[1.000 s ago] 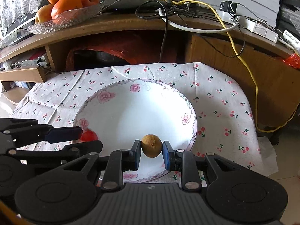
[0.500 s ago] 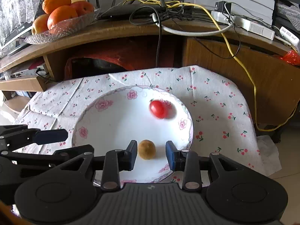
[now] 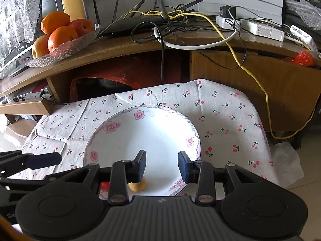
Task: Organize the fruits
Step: 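Open the right tool to drop the brown fruit while the left tool releases the tomato, then withdraw both tools from the bowl back toward the fruit cluster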
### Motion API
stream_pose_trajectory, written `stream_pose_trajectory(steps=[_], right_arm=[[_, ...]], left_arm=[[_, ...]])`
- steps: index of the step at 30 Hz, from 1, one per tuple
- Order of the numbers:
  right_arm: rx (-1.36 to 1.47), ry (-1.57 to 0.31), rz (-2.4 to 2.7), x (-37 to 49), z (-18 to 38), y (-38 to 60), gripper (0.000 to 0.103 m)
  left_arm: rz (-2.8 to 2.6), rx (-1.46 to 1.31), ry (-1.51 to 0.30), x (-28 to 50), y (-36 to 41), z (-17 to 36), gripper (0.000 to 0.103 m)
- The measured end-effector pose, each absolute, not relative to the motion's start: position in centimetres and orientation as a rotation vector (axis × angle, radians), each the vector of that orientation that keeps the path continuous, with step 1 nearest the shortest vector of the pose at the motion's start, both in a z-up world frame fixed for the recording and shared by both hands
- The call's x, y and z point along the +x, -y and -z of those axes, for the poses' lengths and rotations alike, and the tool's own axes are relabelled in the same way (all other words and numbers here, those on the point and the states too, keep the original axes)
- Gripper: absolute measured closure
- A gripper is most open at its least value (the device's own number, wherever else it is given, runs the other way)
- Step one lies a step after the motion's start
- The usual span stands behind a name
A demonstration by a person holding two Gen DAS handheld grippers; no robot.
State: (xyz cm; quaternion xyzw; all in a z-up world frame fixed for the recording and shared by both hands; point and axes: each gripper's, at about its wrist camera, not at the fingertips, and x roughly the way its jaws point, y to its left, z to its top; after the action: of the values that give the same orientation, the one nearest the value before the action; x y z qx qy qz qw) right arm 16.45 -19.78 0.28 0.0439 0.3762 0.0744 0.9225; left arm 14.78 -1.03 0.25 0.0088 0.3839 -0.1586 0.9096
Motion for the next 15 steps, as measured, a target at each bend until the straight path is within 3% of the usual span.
stream_pose_trajectory(steps=[15], right_arm=[[0.064, -0.786, -0.209, 13.8, -0.8, 17.6, 0.068]], left_arm=[[0.325, 0.013, -0.803, 12.2, -0.3, -0.5, 0.038]])
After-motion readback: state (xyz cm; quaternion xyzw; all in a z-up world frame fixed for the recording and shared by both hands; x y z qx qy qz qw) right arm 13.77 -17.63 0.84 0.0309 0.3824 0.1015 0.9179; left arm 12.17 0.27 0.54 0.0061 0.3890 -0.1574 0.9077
